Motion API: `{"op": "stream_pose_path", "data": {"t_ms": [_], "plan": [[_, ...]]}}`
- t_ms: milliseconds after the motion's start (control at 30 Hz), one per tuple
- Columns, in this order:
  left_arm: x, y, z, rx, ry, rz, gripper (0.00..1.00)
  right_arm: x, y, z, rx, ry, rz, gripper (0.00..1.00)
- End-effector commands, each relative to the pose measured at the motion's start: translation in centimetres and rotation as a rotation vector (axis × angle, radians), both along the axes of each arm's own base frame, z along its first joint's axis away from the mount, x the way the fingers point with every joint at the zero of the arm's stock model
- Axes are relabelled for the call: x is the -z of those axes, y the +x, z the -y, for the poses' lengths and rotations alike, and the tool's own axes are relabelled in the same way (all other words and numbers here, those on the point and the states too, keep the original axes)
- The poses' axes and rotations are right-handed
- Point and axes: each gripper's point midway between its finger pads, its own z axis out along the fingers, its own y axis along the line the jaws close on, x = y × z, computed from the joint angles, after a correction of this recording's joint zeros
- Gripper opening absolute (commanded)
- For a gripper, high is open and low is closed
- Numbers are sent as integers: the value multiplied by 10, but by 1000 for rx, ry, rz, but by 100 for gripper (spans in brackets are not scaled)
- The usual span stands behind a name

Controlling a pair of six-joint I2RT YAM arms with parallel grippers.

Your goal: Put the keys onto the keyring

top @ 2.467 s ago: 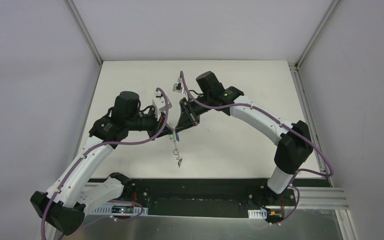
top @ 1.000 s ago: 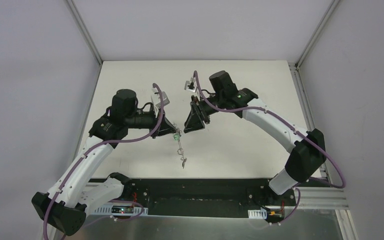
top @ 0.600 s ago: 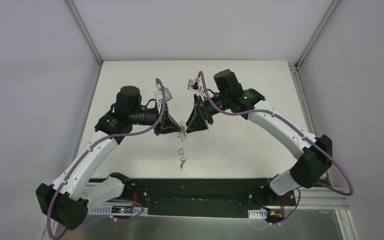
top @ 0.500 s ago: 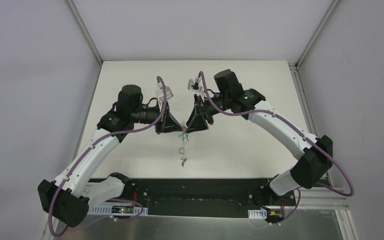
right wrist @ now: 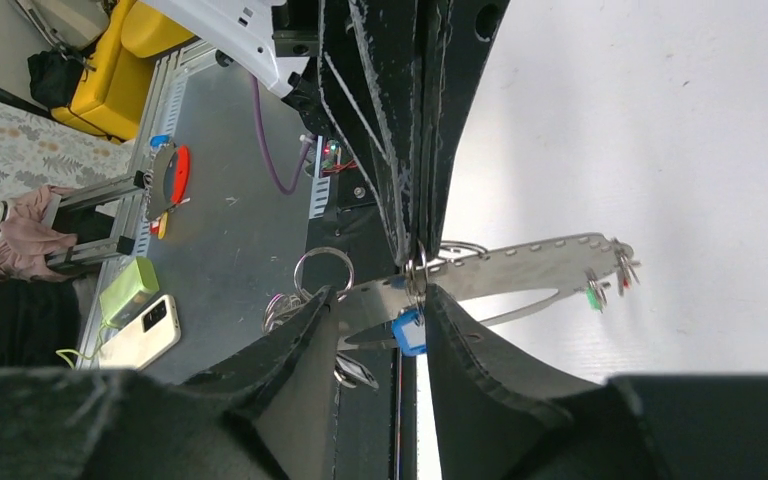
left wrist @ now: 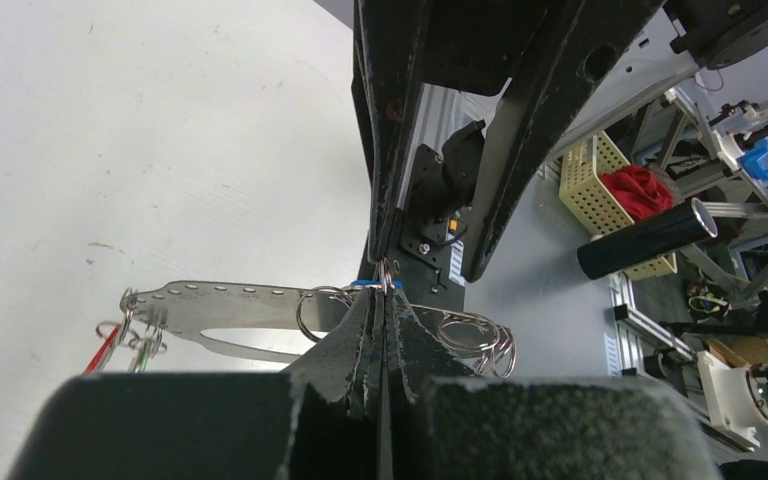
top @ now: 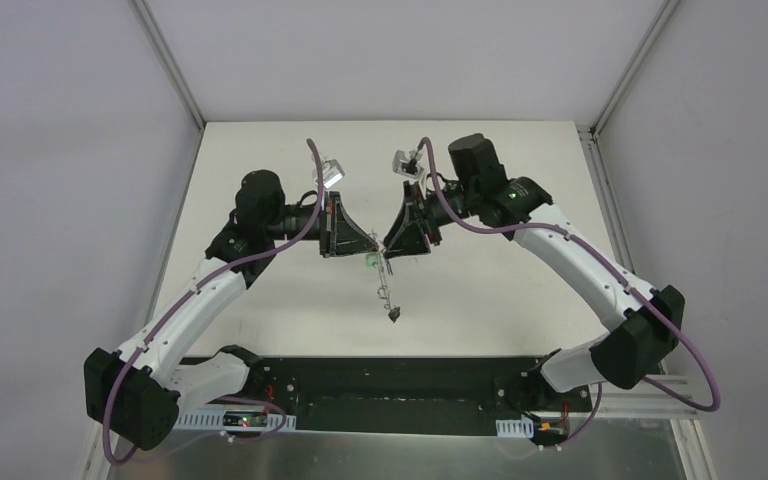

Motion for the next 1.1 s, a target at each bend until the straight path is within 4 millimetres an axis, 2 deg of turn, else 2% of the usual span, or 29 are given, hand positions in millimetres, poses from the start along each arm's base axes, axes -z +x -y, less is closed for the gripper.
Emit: {"op": "stream_pose_path", "data": {"t_ms": [0,233,467,1067], "plan": [[-25,-7,4,42,-85,58,0,-23,-8,11,-21,82,49,39],[-27,-4,6,36,-99,53,0,-23,-1,11,18,94,32,37],[-26,-4,6,31,-105,44,0,-19,6,7,44,92,8,30],[-27,-7,6,37,-120,42,0,-12,14,5,73,70,25,28]]}}
